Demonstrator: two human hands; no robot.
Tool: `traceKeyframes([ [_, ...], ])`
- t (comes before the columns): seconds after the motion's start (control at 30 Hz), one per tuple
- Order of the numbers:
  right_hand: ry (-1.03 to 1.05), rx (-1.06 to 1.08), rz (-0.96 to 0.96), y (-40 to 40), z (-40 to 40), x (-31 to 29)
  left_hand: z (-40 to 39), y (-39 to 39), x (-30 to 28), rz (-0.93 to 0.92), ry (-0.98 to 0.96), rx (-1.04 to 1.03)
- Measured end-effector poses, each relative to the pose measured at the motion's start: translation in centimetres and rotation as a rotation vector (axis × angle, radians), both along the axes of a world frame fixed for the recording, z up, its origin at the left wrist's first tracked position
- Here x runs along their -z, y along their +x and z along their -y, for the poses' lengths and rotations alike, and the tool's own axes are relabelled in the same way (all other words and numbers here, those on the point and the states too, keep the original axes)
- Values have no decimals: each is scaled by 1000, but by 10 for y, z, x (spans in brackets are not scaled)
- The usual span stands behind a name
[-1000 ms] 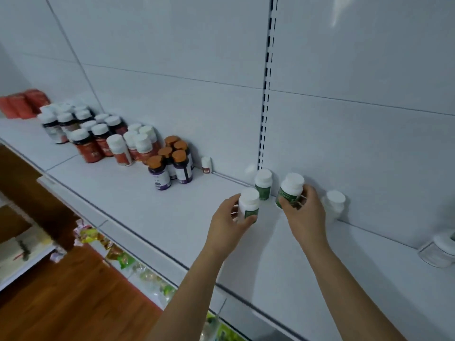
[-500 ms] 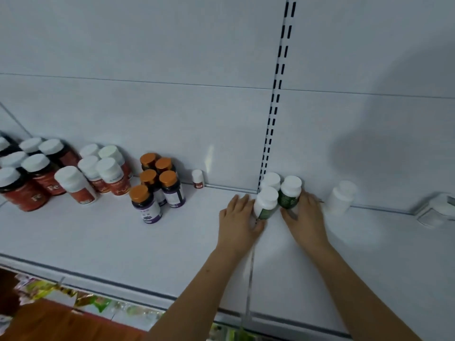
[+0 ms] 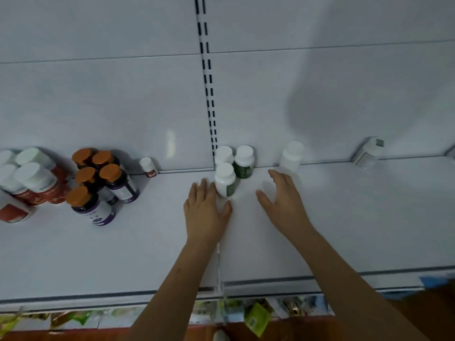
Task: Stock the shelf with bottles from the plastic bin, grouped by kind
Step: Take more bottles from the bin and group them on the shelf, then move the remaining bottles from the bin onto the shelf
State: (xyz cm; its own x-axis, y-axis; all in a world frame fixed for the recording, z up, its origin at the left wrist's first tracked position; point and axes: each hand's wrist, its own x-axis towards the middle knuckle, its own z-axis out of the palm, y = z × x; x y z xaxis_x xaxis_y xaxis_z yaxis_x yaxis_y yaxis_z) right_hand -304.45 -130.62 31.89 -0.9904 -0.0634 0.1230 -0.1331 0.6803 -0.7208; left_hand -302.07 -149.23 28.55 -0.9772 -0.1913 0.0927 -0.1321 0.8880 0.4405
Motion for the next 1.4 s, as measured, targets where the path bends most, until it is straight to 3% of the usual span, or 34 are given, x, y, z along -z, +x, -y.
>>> traceKeyframes([
  [0.17,-55,-9,-66,29,-46,-31,-54,43,-11,10,131,-217],
  [0.23,-53,-14,-115,42,-73,-46,-87,65,-15,-62,151,-192],
  [0.4,-33,14,-221,79,-174,-76,-197,100,-30,-170,275,117],
  [0.6,18,180,-257,150,-342,-76,-351,151,-35,-241,296,570],
  [0.93,64,582,-140,266,-580,-50,-552,214,11,70,285,996],
  [1.17,36,738,-48,281,-676,-21,-639,188,46,206,250,1003],
  [1.4,80,673,79,214,-773,10,-733,108,112,353,275,929],
])
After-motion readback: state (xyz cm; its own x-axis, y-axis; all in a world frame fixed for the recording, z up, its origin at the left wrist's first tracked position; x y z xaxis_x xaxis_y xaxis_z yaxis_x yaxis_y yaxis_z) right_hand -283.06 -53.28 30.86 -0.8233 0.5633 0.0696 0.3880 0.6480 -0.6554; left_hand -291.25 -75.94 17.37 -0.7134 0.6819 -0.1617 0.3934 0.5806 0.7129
